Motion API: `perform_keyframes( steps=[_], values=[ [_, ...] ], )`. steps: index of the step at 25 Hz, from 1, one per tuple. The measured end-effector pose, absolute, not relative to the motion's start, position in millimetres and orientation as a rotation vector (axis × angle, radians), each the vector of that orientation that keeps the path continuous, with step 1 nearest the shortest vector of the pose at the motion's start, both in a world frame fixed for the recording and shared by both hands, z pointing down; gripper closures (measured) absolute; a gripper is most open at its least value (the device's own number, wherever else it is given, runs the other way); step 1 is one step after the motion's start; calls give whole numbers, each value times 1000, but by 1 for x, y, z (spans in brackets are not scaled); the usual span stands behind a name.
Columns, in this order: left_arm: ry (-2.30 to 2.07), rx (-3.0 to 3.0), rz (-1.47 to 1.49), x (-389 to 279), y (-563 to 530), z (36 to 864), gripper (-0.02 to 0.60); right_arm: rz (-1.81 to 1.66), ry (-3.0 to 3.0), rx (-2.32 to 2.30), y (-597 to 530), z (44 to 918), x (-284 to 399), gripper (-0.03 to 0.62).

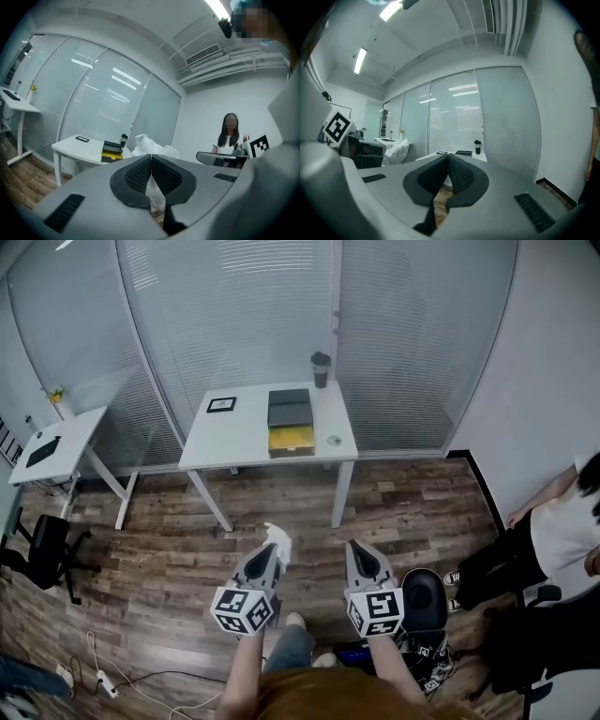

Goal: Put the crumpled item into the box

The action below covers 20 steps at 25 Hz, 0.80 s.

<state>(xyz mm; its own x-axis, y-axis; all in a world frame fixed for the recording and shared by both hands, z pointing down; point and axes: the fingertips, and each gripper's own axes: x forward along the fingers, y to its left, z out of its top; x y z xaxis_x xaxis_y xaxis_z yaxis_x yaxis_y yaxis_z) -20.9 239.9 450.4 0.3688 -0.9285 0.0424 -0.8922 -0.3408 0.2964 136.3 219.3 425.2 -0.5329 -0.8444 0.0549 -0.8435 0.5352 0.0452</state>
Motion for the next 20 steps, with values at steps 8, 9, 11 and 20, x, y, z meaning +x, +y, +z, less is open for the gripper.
perform_keyframes(
  steps=[8, 9, 11, 20],
  values=[
    [-1608, 2339, -196, -35, 183, 466, 552, 4, -2661, 1456, 171, 445, 123, 582],
    [-1607, 2335, -197, -37, 170, 469, 554, 7, -2657, 1452, 158, 448, 121, 582],
    [-1599, 2333, -194, -41, 139, 476, 554, 11, -2645, 1450, 128, 455, 116, 582],
    [-1554, 2314, -138, -79, -25, 495, 554, 59, -2578, 1440, -35, 476, 77, 582]
  ],
)
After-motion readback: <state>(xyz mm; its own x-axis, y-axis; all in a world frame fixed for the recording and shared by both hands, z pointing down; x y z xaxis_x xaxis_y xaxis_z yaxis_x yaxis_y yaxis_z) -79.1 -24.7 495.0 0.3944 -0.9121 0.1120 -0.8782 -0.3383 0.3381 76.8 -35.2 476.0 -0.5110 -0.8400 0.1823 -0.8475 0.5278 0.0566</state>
